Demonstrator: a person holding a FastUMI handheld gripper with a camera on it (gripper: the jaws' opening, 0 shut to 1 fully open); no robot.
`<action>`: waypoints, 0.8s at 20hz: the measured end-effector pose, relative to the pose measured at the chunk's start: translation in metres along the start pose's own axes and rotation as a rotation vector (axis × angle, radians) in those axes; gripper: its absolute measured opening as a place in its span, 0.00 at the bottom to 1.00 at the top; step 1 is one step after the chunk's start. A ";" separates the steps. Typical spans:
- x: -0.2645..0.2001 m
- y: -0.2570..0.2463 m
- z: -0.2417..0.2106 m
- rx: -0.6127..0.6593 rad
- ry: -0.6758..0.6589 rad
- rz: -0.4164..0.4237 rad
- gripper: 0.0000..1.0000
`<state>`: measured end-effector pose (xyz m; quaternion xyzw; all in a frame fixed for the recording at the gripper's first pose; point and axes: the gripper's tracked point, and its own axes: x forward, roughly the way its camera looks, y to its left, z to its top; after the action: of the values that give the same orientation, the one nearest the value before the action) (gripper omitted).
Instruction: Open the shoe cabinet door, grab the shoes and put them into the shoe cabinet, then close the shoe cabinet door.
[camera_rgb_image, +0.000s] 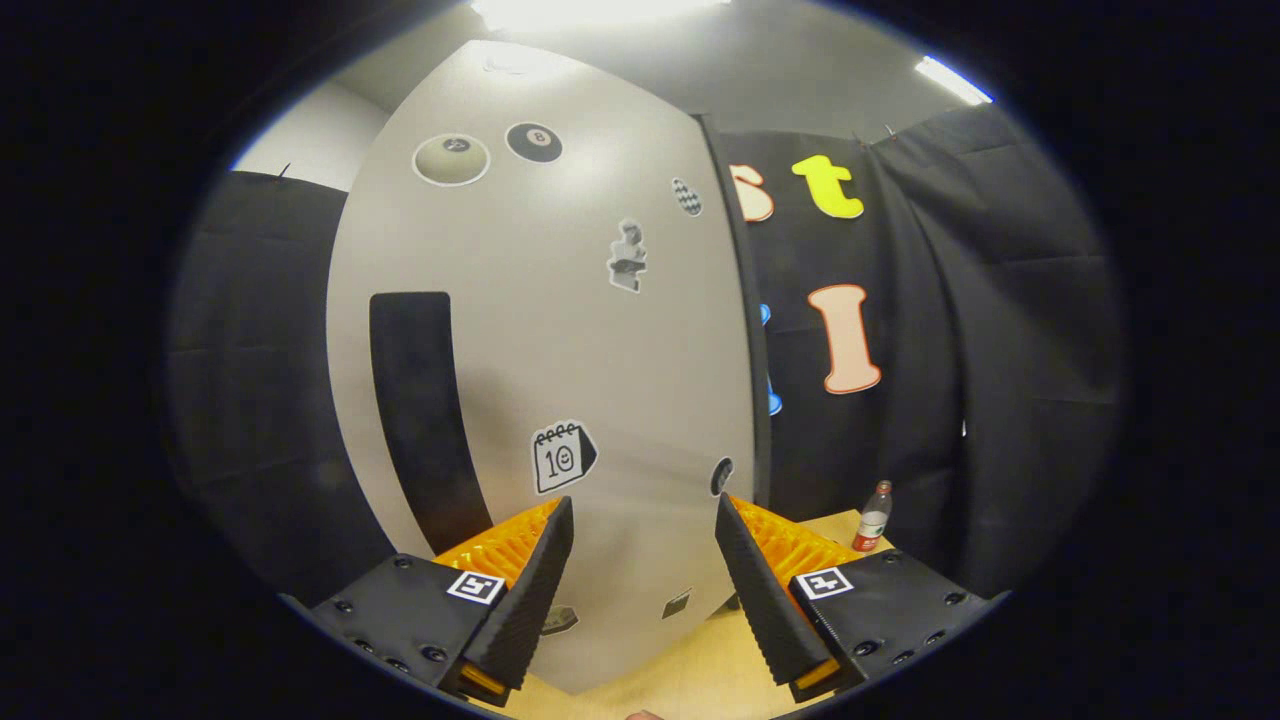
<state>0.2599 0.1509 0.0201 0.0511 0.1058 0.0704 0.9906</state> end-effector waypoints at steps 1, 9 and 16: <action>0.008 0.014 -0.004 -0.011 0.014 0.022 0.91; 0.053 0.051 -0.019 -0.036 0.032 0.040 0.90; 0.015 0.000 -0.012 0.014 0.006 0.008 0.97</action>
<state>0.2724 0.1542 0.0057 0.0580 0.1088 0.0738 0.9896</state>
